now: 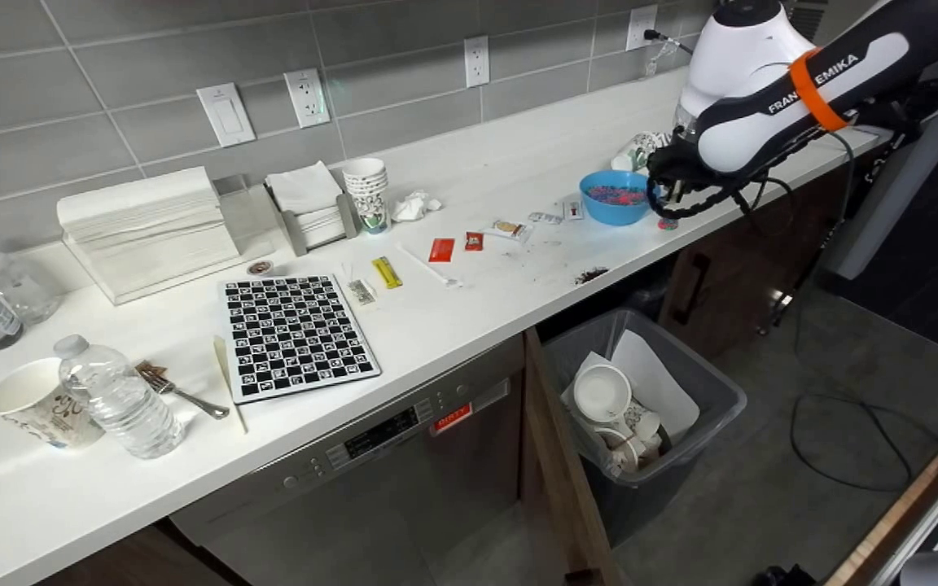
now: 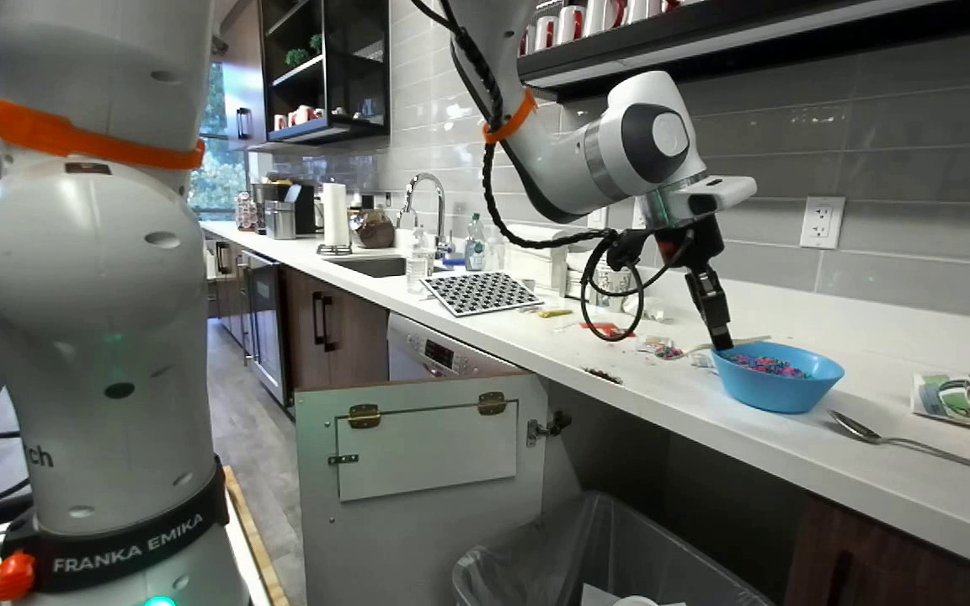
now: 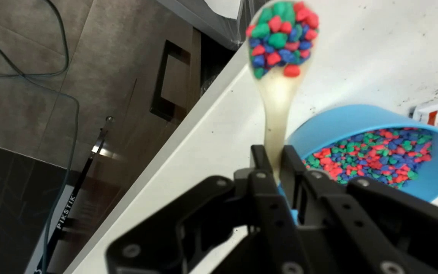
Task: Pour a spoonful of the blue bowl's contents into the bin
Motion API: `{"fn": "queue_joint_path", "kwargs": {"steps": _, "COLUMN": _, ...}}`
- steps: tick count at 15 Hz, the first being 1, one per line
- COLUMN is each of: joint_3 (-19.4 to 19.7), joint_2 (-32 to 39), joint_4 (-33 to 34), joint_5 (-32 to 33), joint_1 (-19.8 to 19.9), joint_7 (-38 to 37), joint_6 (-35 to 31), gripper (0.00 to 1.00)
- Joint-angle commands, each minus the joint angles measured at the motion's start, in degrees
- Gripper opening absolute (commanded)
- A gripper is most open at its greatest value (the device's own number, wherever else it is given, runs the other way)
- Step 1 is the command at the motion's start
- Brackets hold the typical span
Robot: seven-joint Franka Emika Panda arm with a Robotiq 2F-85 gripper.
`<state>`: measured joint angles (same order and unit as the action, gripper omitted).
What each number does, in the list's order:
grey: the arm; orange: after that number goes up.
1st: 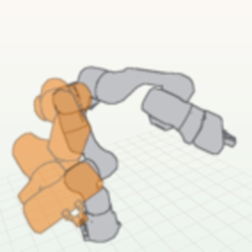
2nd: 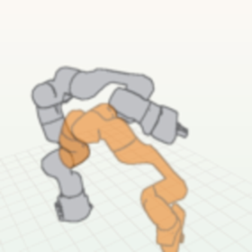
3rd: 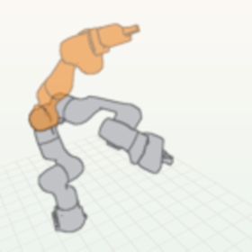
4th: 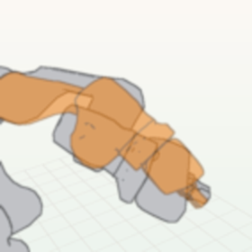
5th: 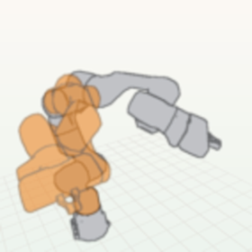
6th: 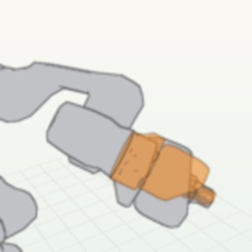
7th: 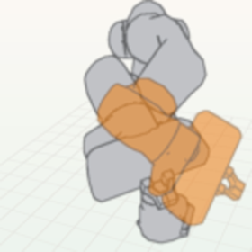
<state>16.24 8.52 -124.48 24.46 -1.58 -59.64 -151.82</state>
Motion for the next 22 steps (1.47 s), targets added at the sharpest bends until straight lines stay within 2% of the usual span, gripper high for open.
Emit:
{"fn": "queue_joint_path", "kwargs": {"steps": 1, "joint_3": -1.0, "joint_2": -2.7, "joint_4": -3.0, "joint_5": 6.8, "joint_1": 0.4, "joint_7": -3.5, "joint_6": -0.6, "gripper": 0.03}}
{"fn": "queue_joint_path", "kwargs": {"steps": 7, "joint_3": -3.1, "joint_2": -4.2, "joint_4": -3.2, "joint_5": 16.8, "joint_1": 0.7, "joint_7": -8.2, "joint_6": 2.2, "gripper": 0.03}}
{"fn": "queue_joint_path", "kwargs": {"steps": 11, "joint_3": -5.0, "joint_2": -4.7, "joint_4": -2.9, "joint_5": 20.9, "joint_1": 1.1, "joint_7": -9.8, "joint_6": 5.4, "gripper": 0.03}}
{"fn": "queue_joint_path", "kwargs": {"steps": 17, "joint_3": -8.0, "joint_2": -4.4, "joint_4": -1.6, "joint_5": 26.9, "joint_1": 0.8, "joint_7": -14.1, "joint_6": 15.5, "gripper": 0.03}}
{"fn": "queue_joint_path", "kwargs": {"steps": 22, "joint_3": -10.2, "joint_2": -4.0, "joint_4": -1.0, "joint_5": 28.5, "joint_1": 0.9, "joint_7": -15.4, "joint_6": 21.5, "gripper": 0.03}}
